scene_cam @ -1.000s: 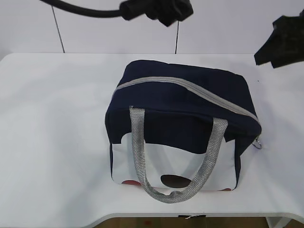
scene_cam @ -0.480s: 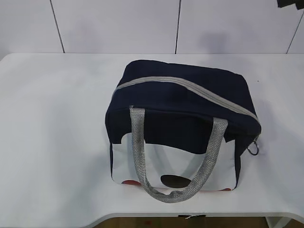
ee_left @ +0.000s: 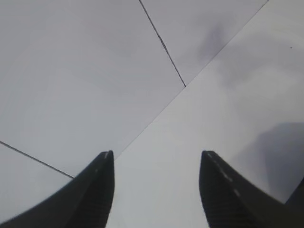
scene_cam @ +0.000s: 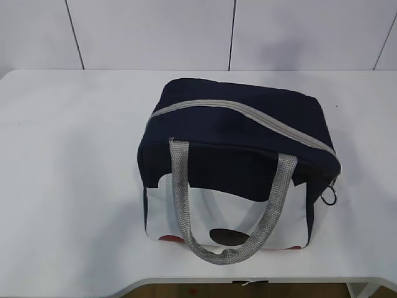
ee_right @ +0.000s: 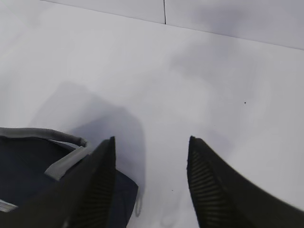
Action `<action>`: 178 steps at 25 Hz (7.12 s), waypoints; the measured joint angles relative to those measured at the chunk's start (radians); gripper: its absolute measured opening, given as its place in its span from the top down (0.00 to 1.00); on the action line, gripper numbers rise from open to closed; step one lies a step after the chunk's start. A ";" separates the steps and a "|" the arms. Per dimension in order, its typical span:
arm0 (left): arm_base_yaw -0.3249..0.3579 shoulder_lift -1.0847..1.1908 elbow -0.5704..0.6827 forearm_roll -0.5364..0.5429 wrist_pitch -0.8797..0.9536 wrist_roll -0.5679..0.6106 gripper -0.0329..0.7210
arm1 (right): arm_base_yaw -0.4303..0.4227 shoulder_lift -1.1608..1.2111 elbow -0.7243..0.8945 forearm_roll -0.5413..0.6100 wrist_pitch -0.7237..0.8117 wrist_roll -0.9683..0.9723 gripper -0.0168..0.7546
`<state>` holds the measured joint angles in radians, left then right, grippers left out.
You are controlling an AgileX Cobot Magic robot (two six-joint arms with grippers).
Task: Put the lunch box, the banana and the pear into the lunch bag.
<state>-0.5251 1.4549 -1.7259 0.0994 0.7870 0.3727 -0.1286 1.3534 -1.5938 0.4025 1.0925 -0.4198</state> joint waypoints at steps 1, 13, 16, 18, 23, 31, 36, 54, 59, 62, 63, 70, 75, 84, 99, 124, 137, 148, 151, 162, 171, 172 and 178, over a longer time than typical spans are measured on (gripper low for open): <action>0.001 -0.005 0.000 0.000 0.006 -0.002 0.38 | 0.000 -0.014 0.000 -0.002 0.006 0.002 0.47; 0.079 -0.080 0.000 -0.005 0.093 -0.079 0.38 | 0.000 -0.164 -0.002 -0.046 0.077 0.043 0.47; 0.085 -0.098 0.000 -0.005 0.123 -0.089 0.38 | 0.000 -0.210 -0.002 -0.050 0.088 0.057 0.47; 0.085 -0.122 0.007 -0.005 0.124 -0.092 0.38 | 0.000 -0.237 -0.002 -0.052 0.099 0.069 0.47; 0.085 -0.182 0.017 0.001 0.146 -0.149 0.40 | 0.000 -0.273 -0.002 -0.052 0.124 0.102 0.47; 0.085 -0.257 0.017 0.001 0.230 -0.175 0.41 | 0.070 -0.343 -0.002 -0.091 0.142 0.147 0.47; 0.085 -0.321 0.029 0.000 0.240 -0.179 0.41 | 0.072 -0.432 -0.002 -0.120 0.140 0.206 0.47; 0.085 -0.667 0.417 -0.058 0.220 -0.179 0.43 | 0.231 -0.879 0.121 -0.394 0.186 0.379 0.47; 0.085 -0.725 0.453 -0.092 0.218 -0.181 0.44 | 0.231 -1.023 0.242 -0.420 0.192 0.381 0.47; 0.085 -0.735 0.454 -0.099 0.222 -0.181 0.44 | 0.231 -1.097 0.334 -0.426 0.192 0.382 0.47; 0.085 -0.738 0.454 -0.099 0.222 -0.181 0.44 | 0.231 -1.115 0.372 -0.426 0.192 0.382 0.47; 0.055 -0.738 0.454 -0.079 0.249 -0.181 0.44 | 0.231 -1.227 0.650 -0.430 0.192 0.382 0.47; 0.048 -0.738 0.454 -0.061 0.259 -0.181 0.44 | 0.231 -1.274 0.814 -0.430 0.192 0.382 0.47; 0.032 -0.738 0.454 -0.038 0.260 -0.181 0.44 | 0.231 -1.318 1.014 -0.424 0.160 0.382 0.50; 0.032 -0.738 0.454 -0.005 0.262 -0.181 0.45 | 0.231 -1.369 1.105 -0.402 0.067 0.382 0.55; 0.032 -0.847 0.637 0.018 0.283 -0.181 0.45 | 0.231 -1.369 1.105 -0.402 0.062 0.382 0.55; 0.032 -1.172 0.935 0.003 0.358 -0.181 0.45 | 0.231 -1.369 1.105 -0.402 0.062 0.382 0.55; 0.034 -1.370 1.121 -0.050 0.338 -0.200 0.45 | 0.231 -1.369 1.105 -0.402 0.062 0.382 0.55; 0.060 -1.406 1.161 -0.061 0.324 -0.204 0.45 | 0.231 -1.369 1.105 -0.402 0.062 0.382 0.55; 0.126 -1.436 1.202 -0.073 0.319 -0.207 0.47 | 0.231 -1.369 1.105 -0.402 0.062 0.382 0.55; 0.142 -1.436 1.202 -0.074 0.319 -0.207 0.51 | 0.231 -1.369 1.105 -0.402 0.061 0.383 0.55; 0.156 -1.436 1.202 -0.074 0.319 -0.207 0.52 | 0.231 -1.369 1.105 -0.402 0.061 0.383 0.55; 0.306 -1.436 1.202 -0.074 0.319 -0.207 0.57 | 0.231 -1.369 1.105 -0.402 0.061 0.383 0.55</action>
<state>-0.2195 0.0192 -0.5238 0.0251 1.1058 0.1662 0.1019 -0.0157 -0.4885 0.0000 1.1534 -0.0370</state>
